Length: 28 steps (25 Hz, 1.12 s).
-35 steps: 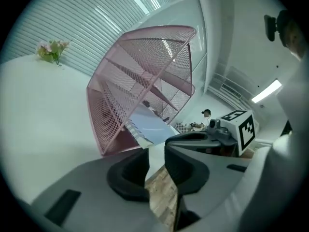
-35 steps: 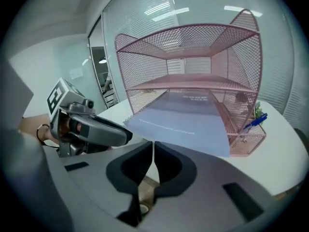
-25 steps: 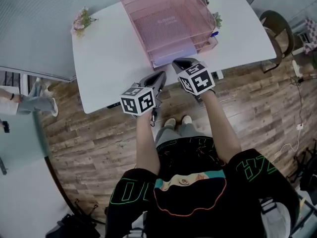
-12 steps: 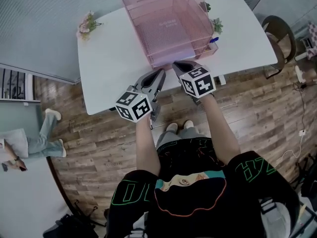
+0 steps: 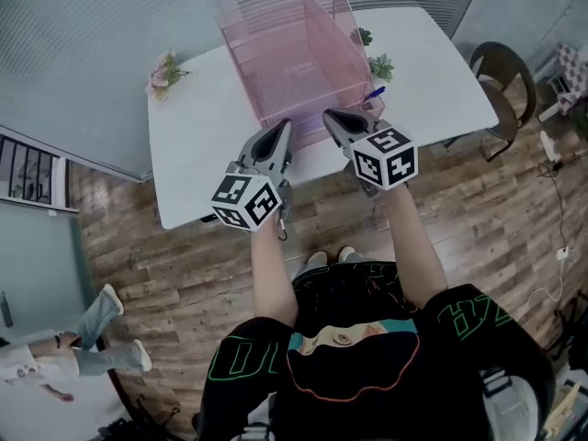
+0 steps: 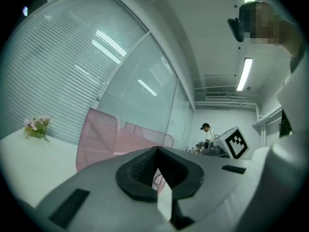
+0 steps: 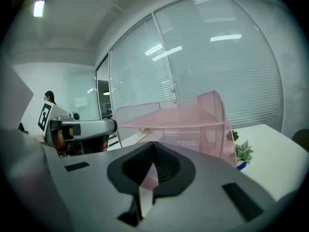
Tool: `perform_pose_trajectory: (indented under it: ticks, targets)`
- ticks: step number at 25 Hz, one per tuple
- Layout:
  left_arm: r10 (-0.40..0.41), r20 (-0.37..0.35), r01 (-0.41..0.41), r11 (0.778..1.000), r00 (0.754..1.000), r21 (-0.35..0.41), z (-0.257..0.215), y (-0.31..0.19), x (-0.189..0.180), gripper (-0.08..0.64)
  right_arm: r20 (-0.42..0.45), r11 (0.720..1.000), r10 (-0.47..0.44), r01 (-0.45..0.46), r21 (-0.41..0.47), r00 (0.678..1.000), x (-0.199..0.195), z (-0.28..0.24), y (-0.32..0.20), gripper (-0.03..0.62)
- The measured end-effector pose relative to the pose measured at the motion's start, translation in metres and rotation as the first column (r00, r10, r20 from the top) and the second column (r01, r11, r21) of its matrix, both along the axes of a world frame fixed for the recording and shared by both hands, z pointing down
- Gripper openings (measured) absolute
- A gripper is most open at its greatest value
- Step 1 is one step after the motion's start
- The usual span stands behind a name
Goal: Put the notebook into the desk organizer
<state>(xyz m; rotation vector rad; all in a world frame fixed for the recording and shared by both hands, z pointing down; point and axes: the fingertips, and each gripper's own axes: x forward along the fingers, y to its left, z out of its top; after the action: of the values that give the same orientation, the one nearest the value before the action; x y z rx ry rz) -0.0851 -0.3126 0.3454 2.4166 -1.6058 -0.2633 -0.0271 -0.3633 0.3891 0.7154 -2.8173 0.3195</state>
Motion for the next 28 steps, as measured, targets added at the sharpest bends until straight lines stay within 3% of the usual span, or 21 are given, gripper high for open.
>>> perform_pose_trajectory:
  ticks: [4,7,11,14,18,28]
  targets:
    - [-0.041,0.038,0.038,0.996,0.998,0.075,-0.032,0.001,0.008,-0.003,0.054,0.997,0.029,-0.033,0.067,0.998,0.021,-0.041,-0.004,0.003]
    - [-0.141,0.085,0.131,0.985,0.986,0.116,-0.053,-0.002,-0.001,-0.003,0.097,0.99,0.07,-0.082,0.118,0.993,0.032,-0.069,-0.013,0.003]
    - [-0.325,0.133,0.307,0.942,0.936,0.136,-0.07,-0.003,-0.027,-0.003,0.143,0.975,0.127,-0.15,0.164,0.981,0.042,-0.097,-0.022,0.003]
    - [-0.395,0.134,0.376,0.915,0.909,0.149,-0.08,-0.001,-0.039,-0.003,0.157,0.966,0.148,-0.177,0.19,0.976,0.048,-0.111,-0.025,0.003]
    - [-0.432,0.127,0.409,0.896,0.893,0.172,-0.09,0.0,-0.045,-0.003,0.169,0.957,0.153,-0.189,0.219,0.974,0.052,-0.126,-0.027,0.003]
    - [-0.429,0.14,0.402,0.897,0.892,0.183,-0.088,-0.008,-0.039,-0.003,0.167,0.952,0.141,-0.18,0.246,0.976,0.053,-0.129,-0.03,0.003]
